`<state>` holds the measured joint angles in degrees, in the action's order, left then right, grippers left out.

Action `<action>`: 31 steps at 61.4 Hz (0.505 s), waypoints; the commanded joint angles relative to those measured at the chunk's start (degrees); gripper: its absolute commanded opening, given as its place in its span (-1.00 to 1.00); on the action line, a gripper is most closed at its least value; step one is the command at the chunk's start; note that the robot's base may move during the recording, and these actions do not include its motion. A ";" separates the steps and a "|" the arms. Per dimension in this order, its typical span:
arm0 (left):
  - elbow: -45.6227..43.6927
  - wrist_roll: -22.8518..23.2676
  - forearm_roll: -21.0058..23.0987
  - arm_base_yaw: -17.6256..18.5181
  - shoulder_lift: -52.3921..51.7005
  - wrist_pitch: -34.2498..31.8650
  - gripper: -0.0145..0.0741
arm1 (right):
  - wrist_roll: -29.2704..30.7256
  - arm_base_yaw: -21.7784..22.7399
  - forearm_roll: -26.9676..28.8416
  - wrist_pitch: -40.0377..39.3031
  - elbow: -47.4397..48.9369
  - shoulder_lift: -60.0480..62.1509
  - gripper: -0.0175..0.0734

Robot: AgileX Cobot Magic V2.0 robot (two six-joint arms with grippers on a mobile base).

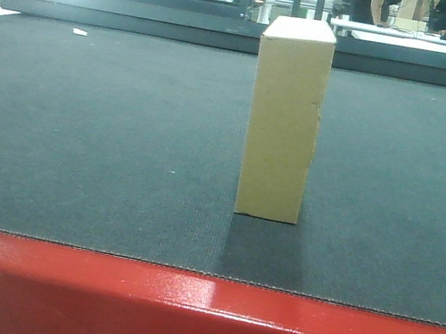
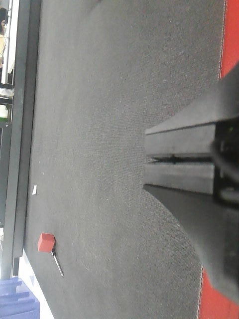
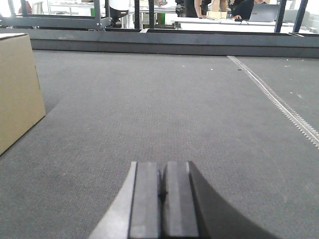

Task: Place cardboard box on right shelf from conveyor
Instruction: 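Move the right gripper open toward the upright tan cardboard box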

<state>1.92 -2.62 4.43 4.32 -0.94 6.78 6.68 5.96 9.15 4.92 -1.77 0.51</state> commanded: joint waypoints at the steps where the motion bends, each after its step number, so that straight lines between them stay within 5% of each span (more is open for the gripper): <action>1: 0.35 -0.01 0.34 0.45 -0.58 -4.88 -0.94 | 0.53 -0.18 0.22 -5.64 0.32 0.61 -0.57; 31: 0.35 -0.01 0.34 0.45 -0.58 -4.88 -0.94 | 0.53 -0.18 0.22 -5.69 0.32 0.61 -0.57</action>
<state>1.92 -2.62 4.43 4.32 -0.94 6.78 6.68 5.96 9.15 4.92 -1.77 0.51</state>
